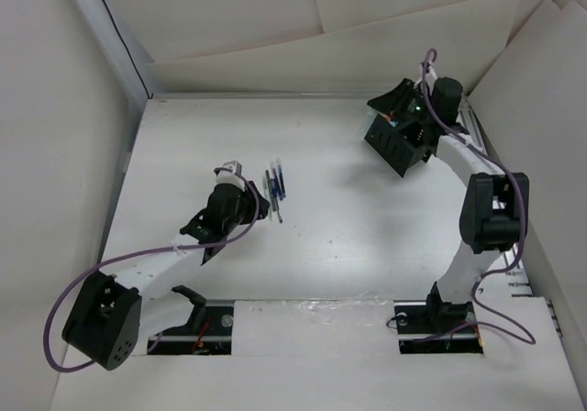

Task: Sort the stationery into containers
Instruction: Place the stationery in the storage box.

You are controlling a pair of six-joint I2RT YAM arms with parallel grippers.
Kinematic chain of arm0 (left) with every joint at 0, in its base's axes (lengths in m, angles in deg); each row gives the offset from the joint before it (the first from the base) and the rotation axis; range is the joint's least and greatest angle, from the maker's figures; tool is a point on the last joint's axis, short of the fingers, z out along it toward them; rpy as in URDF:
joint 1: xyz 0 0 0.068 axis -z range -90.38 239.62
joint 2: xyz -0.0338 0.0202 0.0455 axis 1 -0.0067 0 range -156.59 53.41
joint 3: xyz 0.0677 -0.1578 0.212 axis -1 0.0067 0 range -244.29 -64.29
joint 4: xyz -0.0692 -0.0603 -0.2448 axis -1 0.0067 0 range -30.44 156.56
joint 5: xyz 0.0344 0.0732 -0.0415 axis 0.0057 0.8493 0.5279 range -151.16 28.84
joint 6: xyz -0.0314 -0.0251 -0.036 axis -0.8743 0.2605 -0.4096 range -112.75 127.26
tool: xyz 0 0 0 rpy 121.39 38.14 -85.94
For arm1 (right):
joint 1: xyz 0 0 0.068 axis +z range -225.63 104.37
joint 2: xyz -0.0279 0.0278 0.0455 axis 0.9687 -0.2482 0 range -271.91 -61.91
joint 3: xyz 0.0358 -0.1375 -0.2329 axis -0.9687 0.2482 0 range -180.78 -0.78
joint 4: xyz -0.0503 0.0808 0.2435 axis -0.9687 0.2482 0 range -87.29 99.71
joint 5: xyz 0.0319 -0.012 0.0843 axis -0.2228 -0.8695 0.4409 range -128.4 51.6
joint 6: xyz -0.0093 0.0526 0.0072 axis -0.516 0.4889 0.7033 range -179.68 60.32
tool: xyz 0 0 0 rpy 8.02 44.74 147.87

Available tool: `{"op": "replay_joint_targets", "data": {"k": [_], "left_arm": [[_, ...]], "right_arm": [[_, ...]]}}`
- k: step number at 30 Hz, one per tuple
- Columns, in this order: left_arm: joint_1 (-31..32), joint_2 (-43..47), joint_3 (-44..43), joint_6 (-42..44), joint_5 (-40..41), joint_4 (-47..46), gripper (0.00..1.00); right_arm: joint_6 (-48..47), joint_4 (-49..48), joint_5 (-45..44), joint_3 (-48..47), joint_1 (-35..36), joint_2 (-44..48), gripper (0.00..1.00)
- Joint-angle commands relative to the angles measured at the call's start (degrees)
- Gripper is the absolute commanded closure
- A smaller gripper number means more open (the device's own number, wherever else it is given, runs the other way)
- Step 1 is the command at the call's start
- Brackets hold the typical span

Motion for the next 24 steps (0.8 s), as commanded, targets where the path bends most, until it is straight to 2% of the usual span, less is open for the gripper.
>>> {"op": "replay_joint_targets", "data": {"k": [1,6,11,19,24], "left_arm": [[0.10,-2.45,-3.39,-1.30,5.40,3.64,0.55],[0.10,-6.24,-5.33,-2.62,7.34,5.67,0.58],[0.10,-9.75,-7.09,-3.15,7.87,7.78,0.64],[0.10,-13.89,-9.54,-3.15,9.18,10.15,0.67],[0.10,-16.26,-10.17,-3.15,9.71,10.68,0.67]], "right_arm": [[-1.63,1.87,-2.17,-3.01,-3.96,3.60,0.88],[-3.99,4.16,-8.41,-3.54,-8.37,4.93,0.88],[-6.20,6.62,-19.56,-7.04,-10.21,4.06,0.88],[-12.69,9.60,-33.45,-13.82,-10.21,-1.65,0.88],[-17.44,10.67,-41.18,-16.28,-7.41,-3.51,0.88]]}}
